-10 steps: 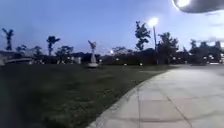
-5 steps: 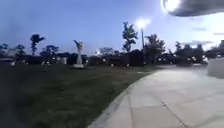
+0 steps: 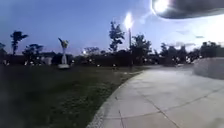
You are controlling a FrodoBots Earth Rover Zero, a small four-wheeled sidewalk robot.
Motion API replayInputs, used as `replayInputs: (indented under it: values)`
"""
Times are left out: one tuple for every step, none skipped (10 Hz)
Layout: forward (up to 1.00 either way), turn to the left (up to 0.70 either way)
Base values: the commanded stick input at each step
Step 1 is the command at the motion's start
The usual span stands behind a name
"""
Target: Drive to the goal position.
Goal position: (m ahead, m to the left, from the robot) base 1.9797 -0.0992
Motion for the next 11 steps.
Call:
replayInputs:
  values:
    - [0.70,-0.35]
    - [0.70,-0.35]
    - [0.70,-0.35]
    - [0.70,-0.35]
    - [0.70,-0.35]
    - [0.70,-0.35]
    - [0.70,-0.35]
    - [0.70,-0.35]
    - [0.70,-0.35]
    - [0.70,-0.35]
    - [0.70,-0.35]
